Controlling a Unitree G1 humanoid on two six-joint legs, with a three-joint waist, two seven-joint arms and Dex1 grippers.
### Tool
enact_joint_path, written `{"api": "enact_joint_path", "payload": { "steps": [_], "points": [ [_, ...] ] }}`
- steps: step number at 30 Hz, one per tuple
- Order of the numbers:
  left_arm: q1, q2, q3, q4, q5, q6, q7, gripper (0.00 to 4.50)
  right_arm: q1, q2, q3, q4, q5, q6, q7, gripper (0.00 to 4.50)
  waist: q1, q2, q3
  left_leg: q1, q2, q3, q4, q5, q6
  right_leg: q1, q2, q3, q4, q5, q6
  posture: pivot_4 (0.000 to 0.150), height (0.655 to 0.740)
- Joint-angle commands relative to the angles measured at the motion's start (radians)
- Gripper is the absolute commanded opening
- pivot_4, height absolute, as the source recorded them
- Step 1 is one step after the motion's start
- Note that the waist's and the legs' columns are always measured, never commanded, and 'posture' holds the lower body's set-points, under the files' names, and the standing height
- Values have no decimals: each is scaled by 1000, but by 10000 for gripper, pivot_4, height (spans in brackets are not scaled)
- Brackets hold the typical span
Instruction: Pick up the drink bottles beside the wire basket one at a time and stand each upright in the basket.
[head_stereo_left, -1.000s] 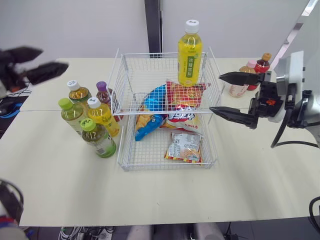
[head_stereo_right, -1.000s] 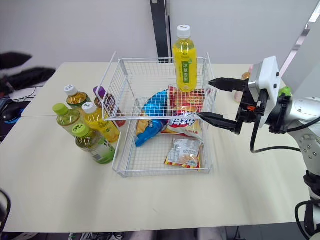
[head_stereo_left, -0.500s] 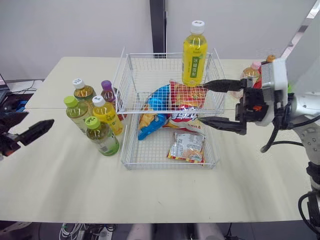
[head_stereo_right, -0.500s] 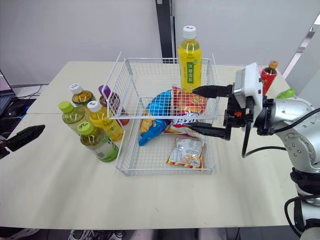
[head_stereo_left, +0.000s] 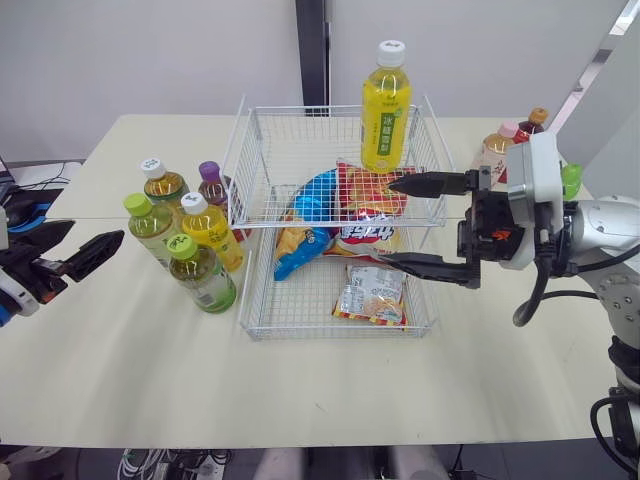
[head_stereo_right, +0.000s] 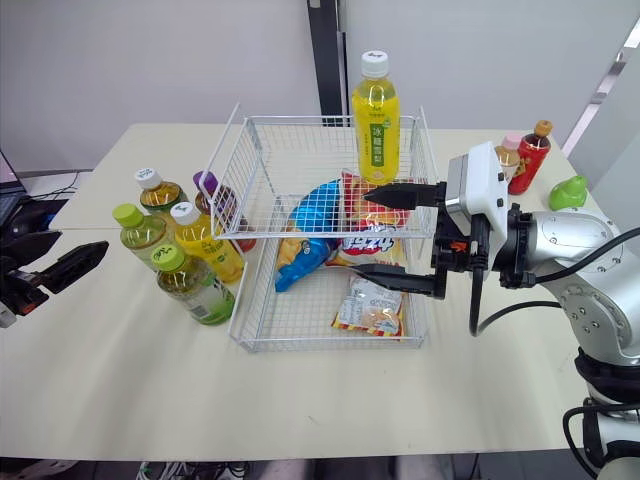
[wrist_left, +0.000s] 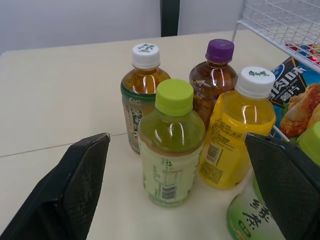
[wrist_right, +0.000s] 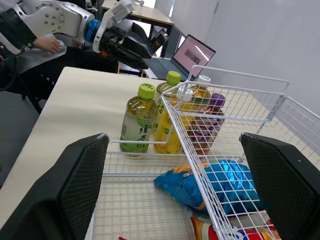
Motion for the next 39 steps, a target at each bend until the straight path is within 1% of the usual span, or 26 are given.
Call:
{"api": "enact_joint_path", "payload": {
  "steps": [1,4,6,16,23,32,35,39],
  "points": [
    [-41,6,-20,15,-19,-29,42,44781,26,-25,-45,-58,56,10,12,45000,1,0,0,0,0,0,0,0,0,0,0,-1,0,0,0,1500,7400],
    [-70,0,-49,37,-13,-44,71,44781,31,-31,-48,-59,60,5,9,45000,1,0,0,0,0,0,0,0,0,0,0,0,0,0,0,1500,7400],
    [-116,-12,-83,63,-16,-47,100,44781,32,-29,-46,-62,61,1,2,45000,2,0,0,0,0,0,0,0,0,0,0,0,0,0,0,1500,7400],
    [-270,-10,-243,209,52,-128,174,44781,28,-12,-35,-81,54,0,-30,45000,0,0,0,0,-1,0,0,0,0,0,0,-1,0,0,0,1500,7400],
    [-338,-1,-329,310,100,-204,160,44781,27,-7,-25,-87,50,4,-54,45000,0,0,0,0,-1,0,0,0,0,0,4,-1,0,0,0,1500,7400],
    [-381,-2,-369,371,114,-254,139,44781,29,1,-15,-85,39,-3,-62,45000,-1,0,0,0,0,0,0,0,0,0,4,0,0,0,0,1500,7400],
    [-375,-2,-369,376,116,-265,136,38750,30,1,-15,-85,38,-3,-63,45000,-1,0,0,0,0,-1,0,0,0,0,4,0,0,0,0,1500,7400],
    [-354,-11,-362,356,103,-259,131,26694,30,-2,-15,-85,39,-2,-62,45000,-1,0,0,0,0,-1,0,0,0,0,4,-1,0,0,0,1500,7400]
  ]
}}
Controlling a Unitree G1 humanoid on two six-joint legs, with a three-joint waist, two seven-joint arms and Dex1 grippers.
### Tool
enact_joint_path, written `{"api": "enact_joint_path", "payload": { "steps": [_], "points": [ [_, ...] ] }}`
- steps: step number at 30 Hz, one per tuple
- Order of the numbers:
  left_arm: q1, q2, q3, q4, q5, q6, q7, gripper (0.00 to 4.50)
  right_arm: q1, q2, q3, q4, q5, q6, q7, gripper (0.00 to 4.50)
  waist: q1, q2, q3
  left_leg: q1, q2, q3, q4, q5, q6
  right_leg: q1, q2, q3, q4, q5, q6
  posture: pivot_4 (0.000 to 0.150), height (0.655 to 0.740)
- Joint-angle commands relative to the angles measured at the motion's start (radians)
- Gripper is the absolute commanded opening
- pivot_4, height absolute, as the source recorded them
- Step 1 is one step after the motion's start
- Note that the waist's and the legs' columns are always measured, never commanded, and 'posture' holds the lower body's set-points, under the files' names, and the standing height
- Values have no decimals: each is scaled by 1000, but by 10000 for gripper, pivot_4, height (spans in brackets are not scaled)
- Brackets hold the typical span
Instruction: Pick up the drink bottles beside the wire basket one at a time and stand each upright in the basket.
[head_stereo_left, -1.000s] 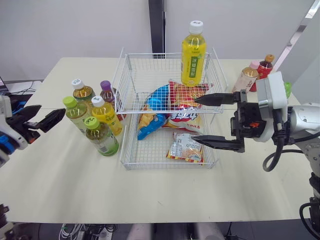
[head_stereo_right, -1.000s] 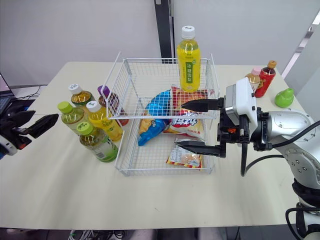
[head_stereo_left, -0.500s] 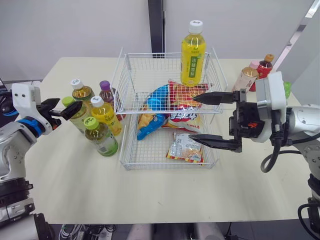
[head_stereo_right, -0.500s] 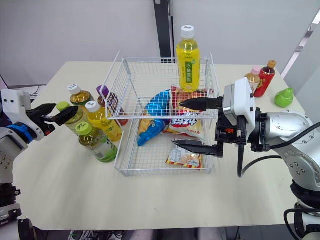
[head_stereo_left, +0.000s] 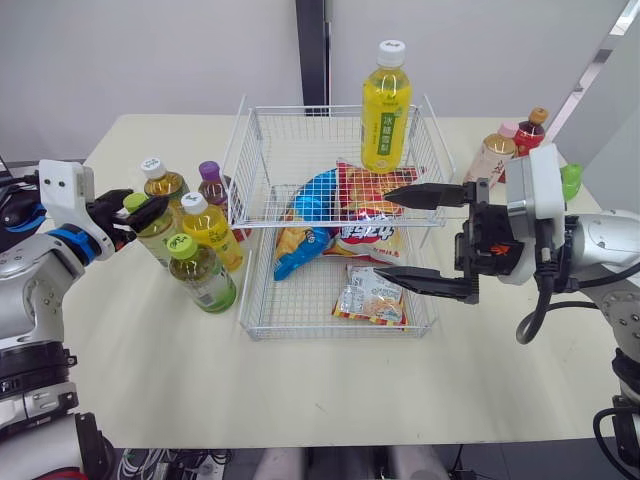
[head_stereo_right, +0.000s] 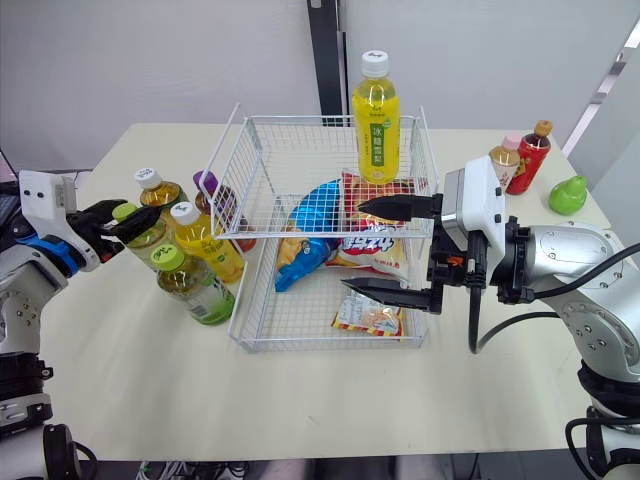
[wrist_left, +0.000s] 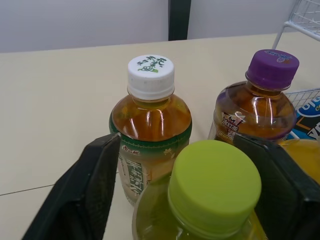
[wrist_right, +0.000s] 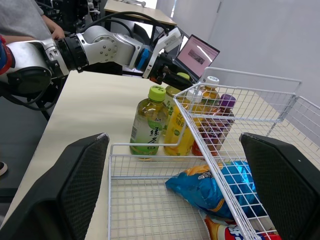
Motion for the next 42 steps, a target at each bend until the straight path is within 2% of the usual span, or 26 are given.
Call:
{"api": "enact_joint_path", "payload": {
  "steps": [1,4,5,11,16,20,25,29,32,35,39,42],
  "points": [
    [15,12,14,-42,-13,-12,-12,23704,-10,-3,-11,-25,5,-14,-1,45000,0,0,0,0,0,0,0,0,0,0,0,0,0,0,0,1500,7400],
    [29,11,16,-52,-18,-7,-13,14367,-8,-4,-13,-27,9,-15,-1,45000,-1,0,0,0,0,0,0,0,0,0,0,0,0,0,0,1500,7400],
    [35,12,19,-56,-19,-6,-13,13864,-7,-5,-14,-28,10,-15,-2,45000,-1,0,0,0,0,0,0,0,0,0,0,0,0,0,0,1500,7400],
    [81,23,73,-129,-69,40,-4,13880,-4,-11,-25,-27,6,-20,-4,45000,-2,0,0,0,0,1,0,0,0,0,0,1,0,0,0,1500,7400],
    [149,102,178,-265,-168,158,-45,13880,6,-27,-60,2,-8,-46,12,45000,-2,0,0,0,1,1,-1,0,0,-1,0,1,-2,0,0,1500,7400],
    [147,243,257,-313,-250,293,-109,13879,-10,-47,-119,43,40,-20,-3,45000,0,-4,2,-1,2,-2,-1,0,0,-1,0,-1,-3,0,0,1500,7400],
    [49,404,221,-235,-272,342,-184,13879,2,-103,-136,74,36,0,25,45000,4,-4,3,-2,1,-1,-2,0,0,0,2,-1,-6,0,-1,1500,7400],
    [-260,492,14,-101,-283,375,-241,13879,-1,-112,-136,90,28,-11,40,45000,6,-3,3,-2,1,-1,-3,0,0,1,3,-2,-8,0,-1,1500,7400],
    [-647,421,-200,67,-198,343,-294,13879,-7,-98,-128,91,20,-20,30,45000,10,-5,4,-3,1,0,-1,0,0,1,4,-3,-8,1,1,1500,7400],
    [-906,344,-347,221,-95,300,-367,13879,-6,-90,-129,83,19,-19,14,45000,3,-6,4,-6,1,2,0,0,0,0,5,-4,-8,2,3,1500,7400],
    [-1158,214,-454,403,1,263,-444,13879,9,-92,-149,69,23,-12,-17,45000,-6,-6,5,-6,0,5,0,0,0,-1,4,-2,-8,2,3,1500,7400],
    [-1252,115,-499,484,44,253,-499,13879,20,-94,-157,60,25,-11,-35,45000,-12,-6,6,-7,1,4,0,0,0,-2,4,-2,-7,1,4,1500,7400]
  ]
}}
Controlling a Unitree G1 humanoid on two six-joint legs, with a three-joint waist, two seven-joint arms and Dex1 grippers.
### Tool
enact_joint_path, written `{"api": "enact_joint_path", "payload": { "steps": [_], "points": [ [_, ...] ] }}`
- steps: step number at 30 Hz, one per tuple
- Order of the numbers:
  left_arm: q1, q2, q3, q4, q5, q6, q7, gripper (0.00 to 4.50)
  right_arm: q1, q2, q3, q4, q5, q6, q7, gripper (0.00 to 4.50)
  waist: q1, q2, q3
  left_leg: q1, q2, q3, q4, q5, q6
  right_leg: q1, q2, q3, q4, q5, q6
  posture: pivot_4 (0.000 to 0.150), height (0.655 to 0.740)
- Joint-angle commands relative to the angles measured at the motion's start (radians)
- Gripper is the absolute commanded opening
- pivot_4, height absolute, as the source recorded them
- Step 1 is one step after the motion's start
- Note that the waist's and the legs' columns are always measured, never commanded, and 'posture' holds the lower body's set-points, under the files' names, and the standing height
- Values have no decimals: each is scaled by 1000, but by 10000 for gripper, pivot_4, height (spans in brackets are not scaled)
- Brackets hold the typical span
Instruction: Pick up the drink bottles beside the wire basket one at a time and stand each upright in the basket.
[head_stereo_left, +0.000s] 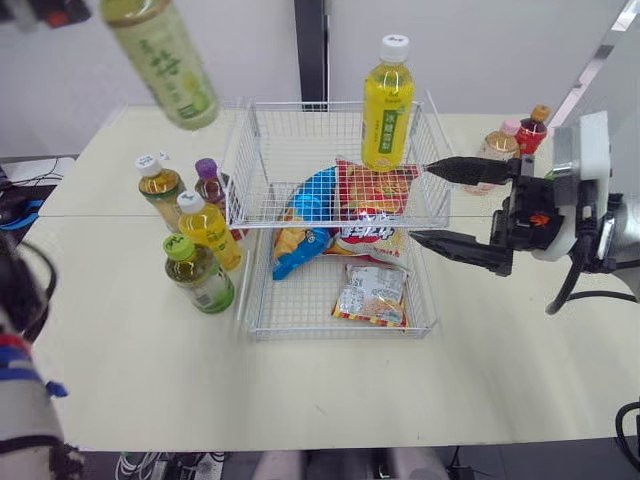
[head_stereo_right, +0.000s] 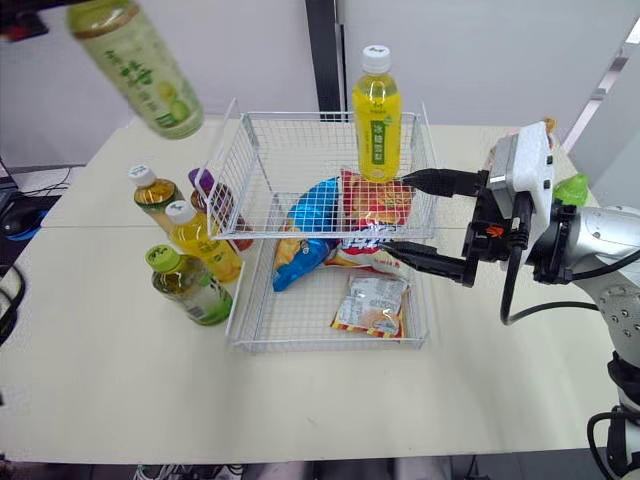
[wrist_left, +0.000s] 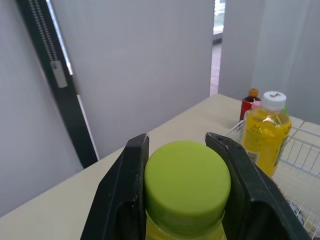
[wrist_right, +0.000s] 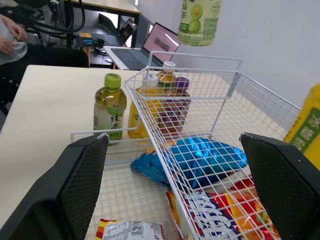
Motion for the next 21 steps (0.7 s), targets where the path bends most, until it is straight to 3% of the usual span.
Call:
{"api": "enact_joint_path", "payload": {
  "steps": [1,5,10,21],
  "points": [
    [-106,-59,-22,52,46,-46,-72,13879,-2,-9,-42,-34,8,-6,-26,45000,-5,0,0,0,0,0,0,0,0,0,0,0,0,0,0,1500,7400],
    [-168,-176,-44,141,91,-86,-103,13879,8,-14,-54,-42,14,2,-43,45000,-10,0,0,0,0,0,0,0,0,0,0,0,0,0,0,1500,7400],
    [-134,-303,-47,208,148,-185,-87,13879,18,-8,-68,-37,-8,2,-86,45000,-12,0,0,0,0,0,0,0,0,-1,0,1,1,0,-1,1500,7400],
    [-80,-443,-8,366,219,-364,-28,13879,46,-12,-91,-48,-5,3,-119,45000,-12,0,0,-1,-1,1,1,0,0,-2,-1,1,3,1,-1,1500,7400]
  ]
}}
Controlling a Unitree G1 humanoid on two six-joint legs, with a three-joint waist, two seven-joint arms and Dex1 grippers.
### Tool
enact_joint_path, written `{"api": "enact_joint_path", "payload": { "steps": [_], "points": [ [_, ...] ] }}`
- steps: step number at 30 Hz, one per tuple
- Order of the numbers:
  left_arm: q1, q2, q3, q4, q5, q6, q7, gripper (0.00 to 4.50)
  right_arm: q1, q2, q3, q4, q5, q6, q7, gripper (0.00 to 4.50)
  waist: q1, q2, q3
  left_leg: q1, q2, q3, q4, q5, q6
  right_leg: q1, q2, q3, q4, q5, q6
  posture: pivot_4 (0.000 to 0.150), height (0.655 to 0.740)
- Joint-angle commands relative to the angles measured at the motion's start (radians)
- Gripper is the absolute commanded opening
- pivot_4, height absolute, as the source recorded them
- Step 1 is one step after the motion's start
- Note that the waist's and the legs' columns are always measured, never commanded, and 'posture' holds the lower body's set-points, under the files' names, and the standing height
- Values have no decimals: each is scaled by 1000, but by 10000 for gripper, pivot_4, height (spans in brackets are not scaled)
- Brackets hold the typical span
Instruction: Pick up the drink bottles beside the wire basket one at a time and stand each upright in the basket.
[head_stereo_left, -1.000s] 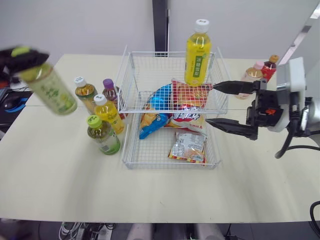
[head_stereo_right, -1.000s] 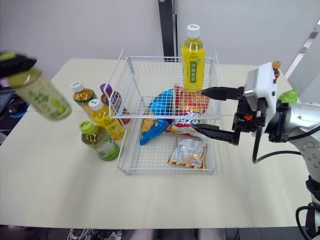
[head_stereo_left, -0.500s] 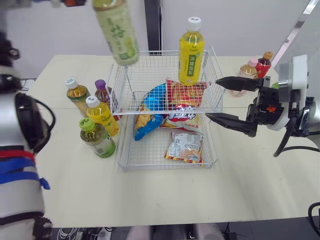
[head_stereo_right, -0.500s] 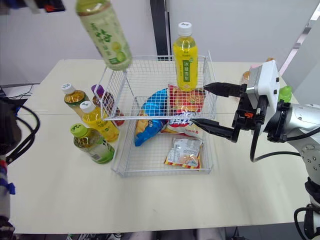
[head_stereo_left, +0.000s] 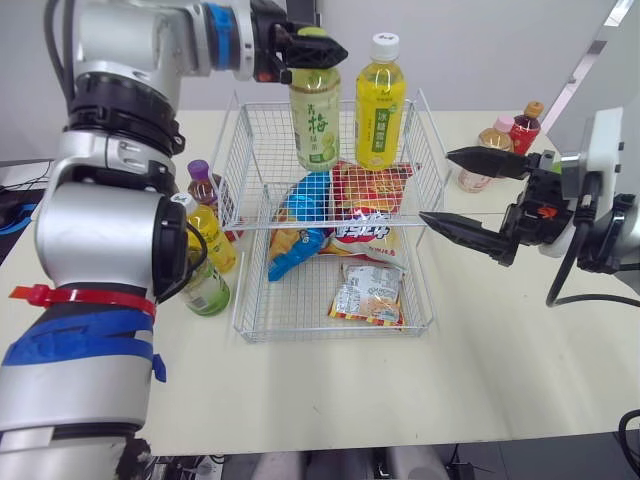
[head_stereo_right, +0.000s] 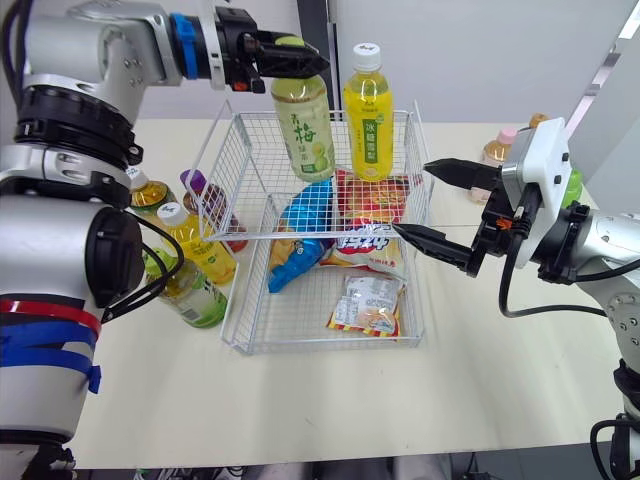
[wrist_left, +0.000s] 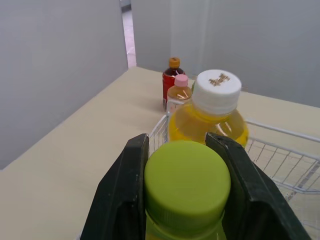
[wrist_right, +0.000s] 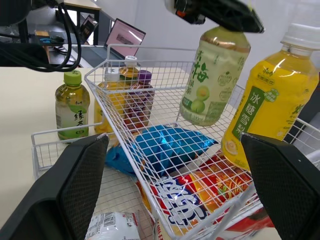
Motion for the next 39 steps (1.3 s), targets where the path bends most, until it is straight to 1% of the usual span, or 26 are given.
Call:
{"api": "enact_joint_path", "payload": {
  "steps": [1,10,12,14,20,23,26,29,32,35,38,39],
  "points": [
    [-29,-19,49,17,9,-71,21,13879,9,-11,-41,-34,6,-7,-18,45000,3,0,0,0,0,0,0,0,0,0,0,0,0,0,0,1500,7400],
    [-38,-53,70,69,40,-103,21,13879,33,-23,-67,-52,14,-3,-32,45000,5,0,0,0,-1,0,1,0,0,1,0,-1,1,0,0,1500,7400],
    [-39,-56,72,69,48,-109,13,21235,35,-24,-69,-56,18,0,-35,45000,4,0,0,0,-1,0,1,0,0,1,0,0,2,0,0,1500,7400],
    [-42,-51,70,63,57,-118,-6,26606,35,-26,-70,-61,21,3,-38,45000,4,0,0,0,-1,0,2,0,0,1,0,0,2,0,0,1500,7400],
    [-57,-2,81,38,65,-114,-53,44805,30,-29,-64,-61,26,7,-42,45000,-1,0,0,0,0,0,1,0,0,0,0,0,2,0,0,1500,7400],
    [-48,35,81,6,68,-104,-66,44805,22,-29,-58,-53,23,4,-38,45000,-1,0,0,0,0,0,1,0,0,0,0,0,3,0,0,1500,7400],
    [-31,87,76,-47,66,-68,-114,44805,14,-29,-52,-49,20,0,-32,45000,-1,0,0,0,0,0,2,0,0,0,0,0,3,0,0,1500,7400],
    [23,198,106,-182,35,30,-154,44805,5,-30,-48,-42,21,-1,-22,45000,-6,0,0,0,0,0,1,0,0,0,0,0,3,0,0,1500,7400],
    [131,288,163,-361,-5,118,-122,44805,1,-29,-42,-36,27,-4,-4,45000,-10,1,0,0,1,-1,1,0,0,-3,0,1,5,0,0,1500,7400],
    [228,346,251,-512,-62,212,-57,44805,-12,-23,-28,-26,21,-17,20,45000,-4,1,0,1,1,-4,2,0,0,-3,0,1,6,0,0,1500,7400],
    [364,418,330,-671,-102,270,-2,44805,-25,-16,-11,-14,15,-29,45,45000,-3,1,0,1,1,-5,3,0,0,-2,0,1,6,0,0,1500,7400],
    [432,450,374,-735,-116,301,18,44805,-30,-13,-2,-10,11,-34,55,45000,-2,1,0,1,1,-5,3,0,0,-2,0,1,6,0,0,1500,7400]
  ]
}}
